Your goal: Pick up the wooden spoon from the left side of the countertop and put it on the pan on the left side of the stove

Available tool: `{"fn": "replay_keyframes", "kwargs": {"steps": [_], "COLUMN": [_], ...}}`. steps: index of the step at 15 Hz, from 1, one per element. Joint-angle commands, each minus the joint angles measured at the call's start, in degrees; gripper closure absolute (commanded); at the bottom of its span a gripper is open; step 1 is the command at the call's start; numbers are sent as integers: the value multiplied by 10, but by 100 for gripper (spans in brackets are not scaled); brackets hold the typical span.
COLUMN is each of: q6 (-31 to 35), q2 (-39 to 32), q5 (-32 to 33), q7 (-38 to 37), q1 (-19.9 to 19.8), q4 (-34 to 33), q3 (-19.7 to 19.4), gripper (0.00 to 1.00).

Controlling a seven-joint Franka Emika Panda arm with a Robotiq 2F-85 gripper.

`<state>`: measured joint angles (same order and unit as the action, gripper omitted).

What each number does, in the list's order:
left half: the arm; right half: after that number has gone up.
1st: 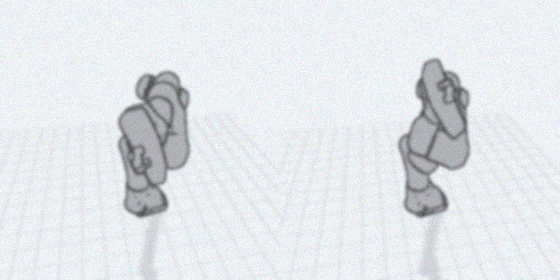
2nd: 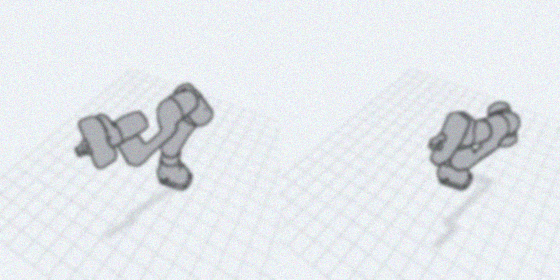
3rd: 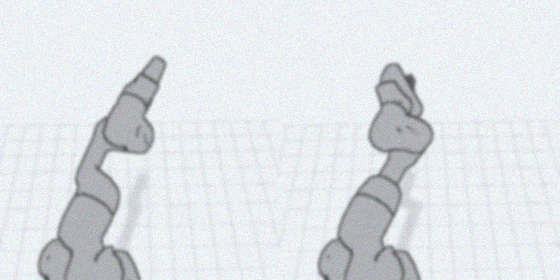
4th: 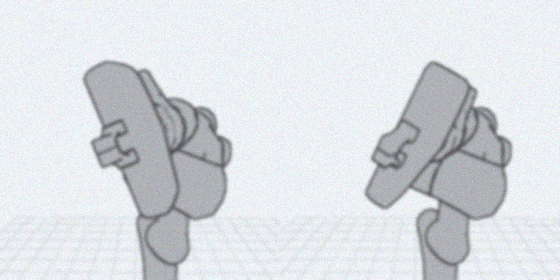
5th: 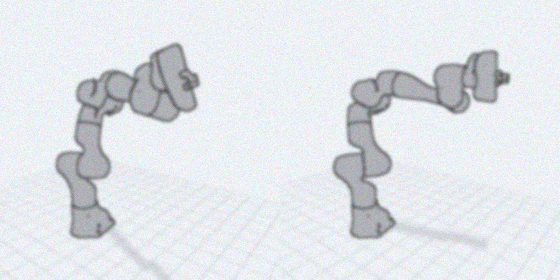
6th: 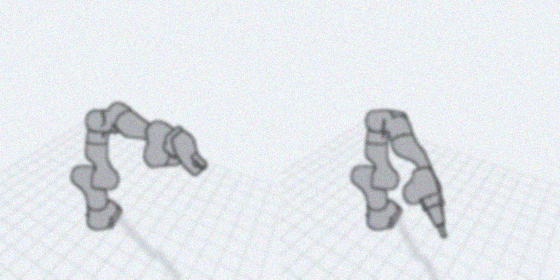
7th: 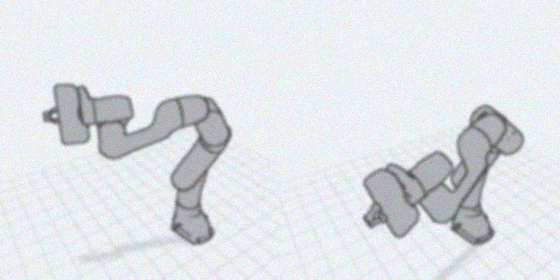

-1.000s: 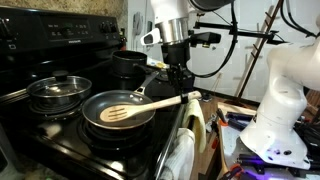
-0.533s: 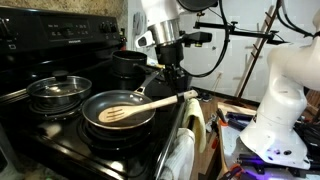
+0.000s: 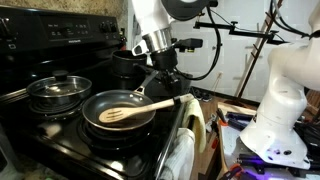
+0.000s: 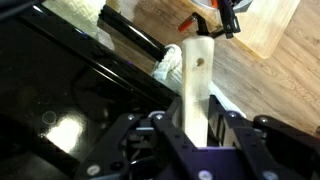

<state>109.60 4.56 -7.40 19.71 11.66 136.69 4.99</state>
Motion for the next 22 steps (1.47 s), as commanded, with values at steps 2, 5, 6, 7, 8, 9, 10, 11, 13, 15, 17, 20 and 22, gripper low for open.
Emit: {"fn": "replay_keyframes", "kwargs": {"steps": [2, 5, 6, 7, 8, 9, 10, 11, 13, 15, 17, 20, 22], "q6": [-22, -31, -38, -43, -50, -53, -56, -60, -61, -59, -60, -40, -46], "q2": [-18, -18, -15, -14, -14, -14, -15, -16, -14, -9, -2, 16, 20], "q5": [-4, -2, 4, 7, 8, 8, 7, 6, 6, 5, 0, 20, 50], "q7": [9, 11, 3, 2, 2, 1, 0, 3, -1, -2, 13, 85, 108], "q1": [-16, -15, -15, -15, -15, -14, -14, -14, -14, -14, -12, -2, 4], "q4": [-23, -34, -40, -45, -50, -55, -60, -64, -66, -65, -65, -68, -83], "q3": [6, 9, 10, 11, 11, 12, 12, 13, 13, 14, 15, 26, 36], "gripper": [93, 92, 92, 71, 45, 44, 40, 33, 20, 8, 0, 0, 0]}}
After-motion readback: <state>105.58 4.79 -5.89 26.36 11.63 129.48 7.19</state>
